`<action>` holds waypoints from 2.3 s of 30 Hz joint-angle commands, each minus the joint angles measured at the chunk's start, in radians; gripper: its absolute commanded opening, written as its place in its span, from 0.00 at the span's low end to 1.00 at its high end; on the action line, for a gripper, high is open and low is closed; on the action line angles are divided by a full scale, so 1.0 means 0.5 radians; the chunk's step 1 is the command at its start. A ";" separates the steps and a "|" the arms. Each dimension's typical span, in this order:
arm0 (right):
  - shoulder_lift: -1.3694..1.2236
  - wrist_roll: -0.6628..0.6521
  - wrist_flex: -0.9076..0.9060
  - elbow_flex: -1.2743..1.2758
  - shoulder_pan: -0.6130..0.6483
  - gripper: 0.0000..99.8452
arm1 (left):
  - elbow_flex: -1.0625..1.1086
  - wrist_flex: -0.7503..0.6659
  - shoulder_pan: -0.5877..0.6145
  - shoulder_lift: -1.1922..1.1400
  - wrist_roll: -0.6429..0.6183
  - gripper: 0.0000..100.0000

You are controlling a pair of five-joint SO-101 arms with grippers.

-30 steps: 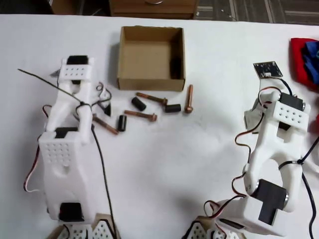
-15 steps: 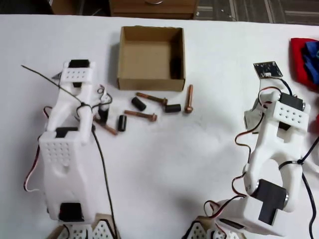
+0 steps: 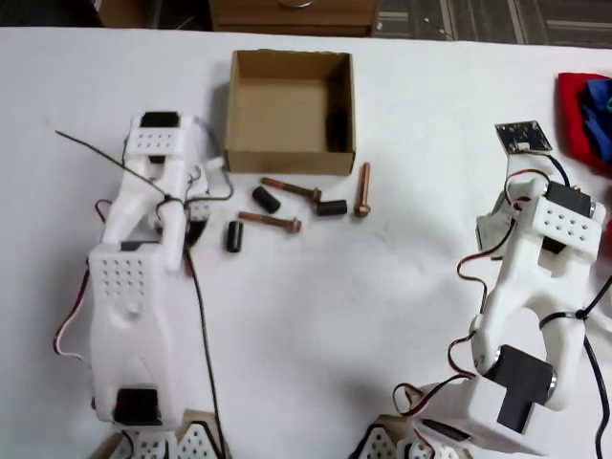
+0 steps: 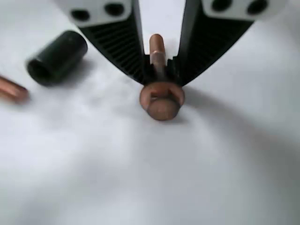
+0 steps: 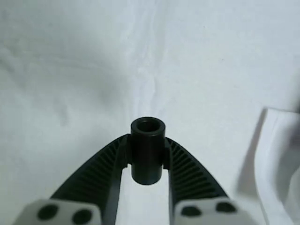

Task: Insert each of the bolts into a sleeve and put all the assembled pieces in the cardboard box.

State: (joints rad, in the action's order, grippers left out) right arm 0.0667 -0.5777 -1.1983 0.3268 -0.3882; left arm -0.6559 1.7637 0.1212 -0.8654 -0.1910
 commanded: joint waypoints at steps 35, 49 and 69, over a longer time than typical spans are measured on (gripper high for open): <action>0.127 -0.018 0.014 -0.015 -0.005 0.02 | -0.379 -0.264 -0.021 -0.209 0.417 0.02; 0.388 -0.012 0.219 0.338 0.259 0.02 | -0.358 0.034 -0.319 0.252 0.430 0.03; 1.263 0.574 0.855 1.304 0.937 0.02 | 1.508 -0.991 -0.384 2.605 0.227 0.03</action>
State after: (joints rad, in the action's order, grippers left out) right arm 0.6421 -0.3721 -0.7979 0.9805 0.0031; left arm -0.1128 1.4461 -0.0537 0.1718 -0.0621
